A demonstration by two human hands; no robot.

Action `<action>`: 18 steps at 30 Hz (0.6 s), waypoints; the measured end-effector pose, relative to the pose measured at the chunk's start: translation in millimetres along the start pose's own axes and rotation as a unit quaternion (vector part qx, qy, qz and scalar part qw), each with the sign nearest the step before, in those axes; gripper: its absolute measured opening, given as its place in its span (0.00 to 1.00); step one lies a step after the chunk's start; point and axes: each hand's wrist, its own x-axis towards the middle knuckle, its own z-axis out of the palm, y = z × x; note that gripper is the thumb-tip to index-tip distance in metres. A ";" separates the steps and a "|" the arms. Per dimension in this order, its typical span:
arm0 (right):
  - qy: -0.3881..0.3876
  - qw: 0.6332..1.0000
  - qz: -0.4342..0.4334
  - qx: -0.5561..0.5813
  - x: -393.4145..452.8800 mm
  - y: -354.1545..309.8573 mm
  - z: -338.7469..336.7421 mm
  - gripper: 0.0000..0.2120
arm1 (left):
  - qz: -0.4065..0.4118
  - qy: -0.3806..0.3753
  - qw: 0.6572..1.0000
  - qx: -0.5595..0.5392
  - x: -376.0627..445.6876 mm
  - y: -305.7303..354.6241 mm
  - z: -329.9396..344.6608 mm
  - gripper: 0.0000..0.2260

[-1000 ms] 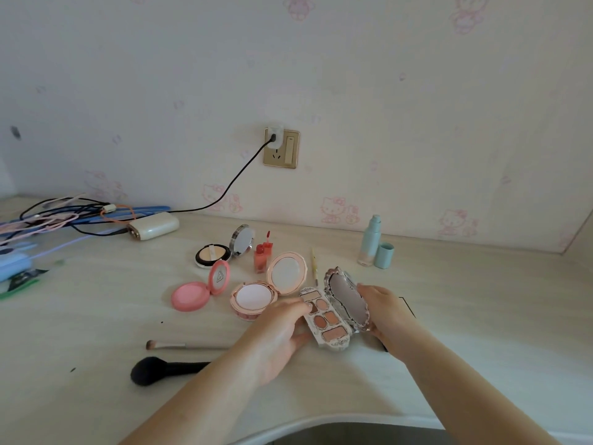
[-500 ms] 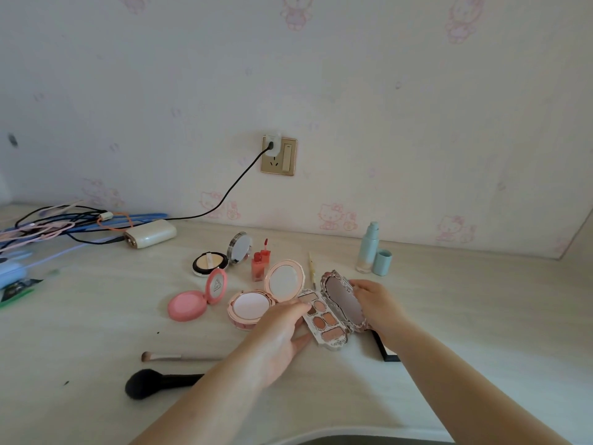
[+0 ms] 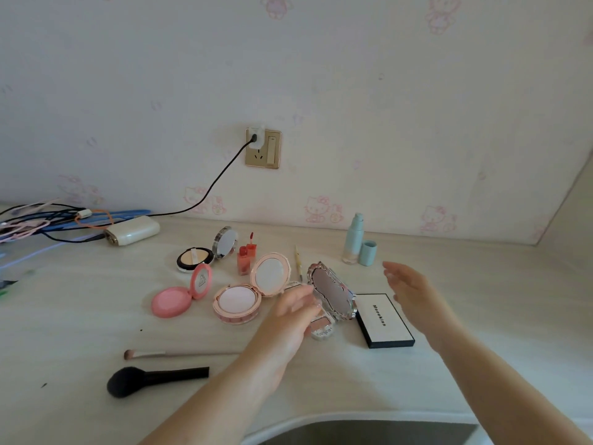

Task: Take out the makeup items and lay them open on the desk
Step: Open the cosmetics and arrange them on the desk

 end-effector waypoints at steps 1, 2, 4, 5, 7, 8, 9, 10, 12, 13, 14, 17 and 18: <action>0.000 1.000 -0.005 -0.020 -5.7 4.0 -4.9 0.17 | -0.006 -0.019 1.000 0.001 -1.0 -2.7 6.6 0.14; -0.005 0.999 -0.009 -0.047 -11.5 7.6 -7.4 0.18 | -0.013 -0.040 0.999 0.003 -1.5 -5.7 12.7 0.13; -0.031 0.992 -0.012 -0.118 -23.9 14.9 -9.4 0.23 | -0.034 -0.079 0.996 0.007 -3.3 -11.4 27.4 0.08; -0.046 0.987 -0.011 -0.154 -29.2 17.4 -7.7 0.26 | -0.045 -0.091 0.995 0.008 -3.7 -14.9 33.1 0.09; -0.063 0.979 -0.005 -0.195 -38.3 21.3 -2.9 0.32 | -0.067 -0.109 0.992 0.004 -3.8 -19.3 44.4 0.11; -0.065 0.978 0.000 -0.200 -42.0 23.1 -0.3 0.34 | -0.075 -0.113 0.991 -0.002 -3.4 -20.6 49.6 0.12; -0.064 0.977 -0.001 -0.203 -44.8 24.6 3.0 0.36 | -0.078 -0.119 0.990 -0.014 -2.6 -21.7 53.0 0.13; -0.061 0.976 -0.006 -0.209 -47.0 26.2 5.8 0.37 | -0.083 -0.125 0.988 -0.022 -2.9 -20.9 56.4 0.13; -0.054 0.970 -0.024 -0.237 -49.2 28.9 10.3 0.37 | -0.093 -0.128 0.986 -0.042 -1.7 -20.9 60.7 0.21; -0.048 0.965 -0.035 -0.256 -49.8 29.9 11.6 0.36 | -0.095 -0.130 0.986 -0.050 -1.0 -20.9 62.7 0.24; -0.041 0.959 -0.046 -0.275 -50.3 29.8 13.1 0.36 | -0.093 -0.128 0.986 -0.054 -0.8 -20.0 64.0 0.23; -0.031 0.953 -0.064 -0.294 -50.9 30.7 12.5 0.33 | -0.078 -0.116 0.990 -0.032 -3.4 -20.8 69.1 0.25; -0.030 0.956 -0.064 -0.285 -50.7 31.2 9.8 0.33 | -0.067 -0.115 0.991 -0.014 -4.9 -22.0 71.5 0.26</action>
